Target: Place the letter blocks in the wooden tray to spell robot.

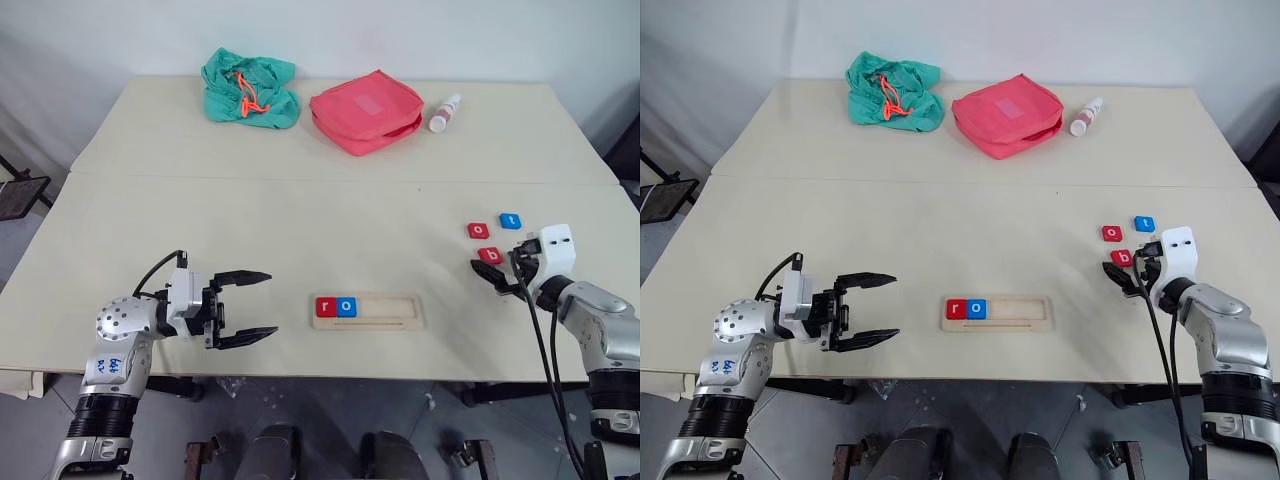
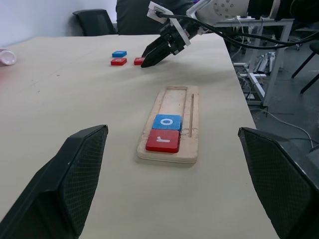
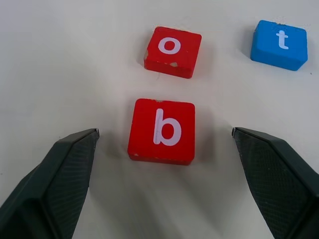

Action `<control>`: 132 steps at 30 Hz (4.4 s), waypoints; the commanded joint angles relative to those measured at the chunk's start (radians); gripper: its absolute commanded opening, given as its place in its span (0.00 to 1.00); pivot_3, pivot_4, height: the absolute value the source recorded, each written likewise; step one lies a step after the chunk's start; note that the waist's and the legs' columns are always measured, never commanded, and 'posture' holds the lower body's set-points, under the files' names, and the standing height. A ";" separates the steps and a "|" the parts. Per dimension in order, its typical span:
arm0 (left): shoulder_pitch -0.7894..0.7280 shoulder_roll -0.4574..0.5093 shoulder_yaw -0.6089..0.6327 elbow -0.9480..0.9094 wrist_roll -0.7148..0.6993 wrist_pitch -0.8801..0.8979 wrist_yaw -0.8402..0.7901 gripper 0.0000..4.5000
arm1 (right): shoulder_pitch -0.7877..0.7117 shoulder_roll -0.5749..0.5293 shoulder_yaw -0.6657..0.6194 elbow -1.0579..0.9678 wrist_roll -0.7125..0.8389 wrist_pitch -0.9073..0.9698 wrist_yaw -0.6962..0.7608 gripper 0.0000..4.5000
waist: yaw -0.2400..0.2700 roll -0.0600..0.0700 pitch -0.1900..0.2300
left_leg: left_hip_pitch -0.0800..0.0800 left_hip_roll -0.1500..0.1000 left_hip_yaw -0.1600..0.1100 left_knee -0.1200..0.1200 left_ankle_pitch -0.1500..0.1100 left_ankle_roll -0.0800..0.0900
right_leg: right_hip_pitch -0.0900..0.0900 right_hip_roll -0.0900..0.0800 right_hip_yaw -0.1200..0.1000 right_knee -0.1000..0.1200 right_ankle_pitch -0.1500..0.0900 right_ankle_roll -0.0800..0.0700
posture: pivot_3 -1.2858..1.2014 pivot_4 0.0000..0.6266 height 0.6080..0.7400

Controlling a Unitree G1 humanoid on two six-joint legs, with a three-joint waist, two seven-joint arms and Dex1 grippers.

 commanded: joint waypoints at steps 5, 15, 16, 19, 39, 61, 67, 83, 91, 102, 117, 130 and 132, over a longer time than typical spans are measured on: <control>0.012 0.003 0.015 -0.041 -0.024 -0.008 0.008 1.00 | 0.027 0.037 -0.021 -0.047 -0.007 -0.013 -0.041 0.58 | 0.000 0.000 0.000 | 0.000 0.000 0.000 0.000 0.000 0.000 | 0.000 0.000 0.000 0.000 0.000 0.000 | 0.52 0.24 1.00; -0.016 0.022 0.022 0.032 -0.033 -0.021 -0.065 1.00 | 0.237 0.140 -0.102 -0.463 0.022 0.026 -0.190 0.33 | 0.004 0.001 0.000 | 0.000 0.000 0.000 0.000 0.000 0.000 | 0.000 0.000 0.000 0.000 0.000 0.000 | 0.52 0.24 1.00; -0.022 0.023 0.022 0.042 -0.034 -0.023 -0.074 1.00 | 0.263 0.147 -0.105 -0.511 0.024 0.038 -0.203 0.33 | 0.006 0.001 0.001 | 0.000 0.000 0.000 0.000 0.000 0.000 | 0.000 0.000 0.000 0.000 0.000 0.000 | 0.52 0.24 1.00; -0.046 0.024 0.023 0.083 -0.027 -0.032 -0.094 1.00 | 0.369 0.193 -0.117 -0.678 0.065 0.124 -0.248 0.33 | 0.005 0.001 0.001 | 0.000 0.000 0.000 -0.001 0.000 0.000 | -0.001 0.000 0.001 0.000 0.000 0.000 | 0.52 0.24 1.00; -0.136 0.023 0.005 0.227 -0.025 -0.109 -0.223 1.00 | 0.571 0.375 -0.116 -0.906 0.106 0.226 -0.376 0.62 | 0.003 0.002 0.000 | 0.001 -0.001 0.000 -0.002 0.000 0.000 | -0.002 0.000 0.003 0.002 0.000 0.000 | 0.52 0.24 1.00; -0.112 0.010 0.012 0.181 -0.034 -0.095 -0.190 1.00 | 0.425 -0.253 -0.042 -0.497 0.062 -0.103 0.405 1.00 | 0.003 0.001 0.001 | 0.001 0.000 0.003 0.000 0.000 0.001 | -0.001 0.000 0.003 0.000 0.000 0.000 | 0.52 0.24 1.00; -0.061 0.010 0.027 0.129 -0.041 -0.092 -0.163 1.00 | 0.192 -0.371 0.154 -0.245 -0.082 -0.238 0.595 1.00 | 0.000 0.001 0.001 | 0.000 0.000 0.002 -0.001 0.000 0.001 | 0.000 0.000 0.002 -0.002 0.000 0.000 | 0.52 0.24 1.00; 0.035 0.036 0.059 0.031 -0.059 -0.073 -0.127 1.00 | 0.038 -0.355 0.287 -0.113 -0.206 -0.335 0.701 0.65 | 0.005 0.001 0.001 | -0.001 0.000 0.000 0.001 0.000 0.001 | 0.001 0.000 -0.001 -0.003 0.000 0.000 | 0.52 0.24 1.00; -0.005 0.040 0.061 0.096 -0.058 -0.092 -0.167 1.00 | 0.017 -0.349 0.250 -0.210 -0.158 -0.227 0.650 0.32 | 0.005 0.001 0.001 | -0.001 0.000 0.000 0.001 0.000 0.001 | 0.001 0.000 -0.001 -0.003 0.000 0.000 | 0.52 0.24 1.00; -0.099 0.028 0.006 0.239 -0.016 -0.157 -0.245 1.00 | -0.169 -0.335 0.361 -0.495 -0.108 0.120 0.683 0.32 | 0.004 0.001 0.002 | -0.002 0.000 -0.001 0.000 0.000 0.000 | 0.000 0.000 -0.001 -0.003 0.000 0.000 | 0.52 0.24 1.00; -0.129 0.015 -0.054 0.273 -0.023 -0.182 -0.263 1.00 | -0.311 -0.138 0.599 -0.551 -0.139 0.260 0.625 0.32 | 0.002 0.001 0.002 | -0.003 -0.001 -0.002 0.001 0.000 0.000 | -0.002 0.000 -0.002 0.000 0.000 0.000 | 0.52 0.24 1.00; -0.131 0.009 -0.064 0.276 -0.024 -0.203 -0.244 1.00 | -0.339 -0.093 0.665 -0.557 -0.158 0.293 0.604 0.32 | -0.005 0.001 0.002 | -0.003 -0.001 -0.002 0.001 0.000 0.000 | -0.003 0.000 -0.002 0.001 0.000 0.000 | 0.52 0.24 1.00; -0.128 0.010 -0.063 0.275 -0.024 -0.205 -0.241 1.00 | -0.340 -0.096 0.667 -0.556 -0.159 0.289 0.607 0.32 | -0.006 0.001 0.002 | -0.003 -0.001 -0.002 0.001 0.000 0.000 | -0.003 0.000 -0.002 0.001 0.000 0.000 | 0.52 0.24 1.00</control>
